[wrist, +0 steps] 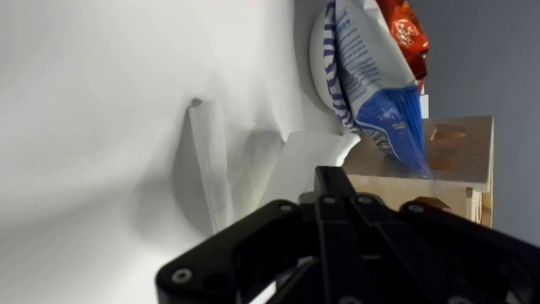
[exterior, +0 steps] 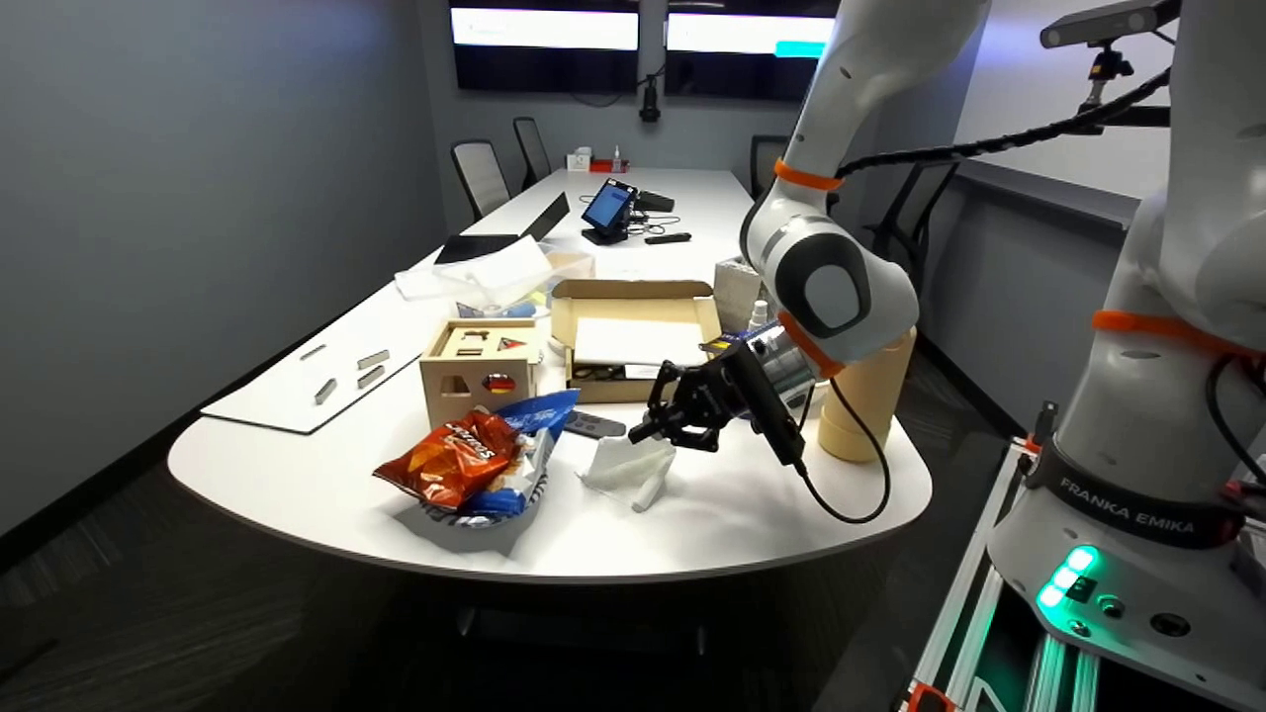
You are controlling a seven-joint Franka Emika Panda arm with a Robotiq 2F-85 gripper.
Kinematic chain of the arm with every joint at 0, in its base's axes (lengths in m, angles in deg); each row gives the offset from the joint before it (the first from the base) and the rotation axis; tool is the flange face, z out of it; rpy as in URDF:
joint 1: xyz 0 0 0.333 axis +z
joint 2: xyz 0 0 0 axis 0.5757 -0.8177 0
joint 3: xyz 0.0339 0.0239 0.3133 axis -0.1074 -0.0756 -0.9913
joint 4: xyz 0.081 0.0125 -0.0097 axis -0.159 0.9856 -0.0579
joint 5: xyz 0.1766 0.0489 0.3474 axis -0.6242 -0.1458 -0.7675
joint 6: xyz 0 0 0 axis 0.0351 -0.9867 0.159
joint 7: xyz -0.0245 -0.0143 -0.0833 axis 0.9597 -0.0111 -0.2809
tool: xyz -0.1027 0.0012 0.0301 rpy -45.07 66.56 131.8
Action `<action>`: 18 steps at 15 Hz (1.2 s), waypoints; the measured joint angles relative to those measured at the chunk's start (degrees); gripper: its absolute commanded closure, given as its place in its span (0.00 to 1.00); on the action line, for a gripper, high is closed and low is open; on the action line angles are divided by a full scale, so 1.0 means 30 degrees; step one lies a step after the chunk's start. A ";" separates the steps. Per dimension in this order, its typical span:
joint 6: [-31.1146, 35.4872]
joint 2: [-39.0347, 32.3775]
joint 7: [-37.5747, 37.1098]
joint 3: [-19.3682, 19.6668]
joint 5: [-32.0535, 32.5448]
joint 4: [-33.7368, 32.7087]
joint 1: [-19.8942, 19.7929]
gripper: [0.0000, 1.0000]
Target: Unfold the white napkin once.
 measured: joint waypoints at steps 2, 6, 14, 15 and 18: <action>-0.0490 0.0000 0.0030 0.0568 0.0027 0.0004 -0.0390 1.00; -0.1710 -0.0123 0.0068 0.1506 0.0041 0.0019 -0.1292 1.00; -0.3818 -0.1200 0.0068 0.2228 0.0041 0.0016 -0.2044 1.00; -0.3855 -0.1279 0.0068 0.2235 0.0041 0.0015 -0.2044 1.00; -0.3857 -0.1338 0.0069 0.2230 0.0042 0.0015 -0.2029 1.00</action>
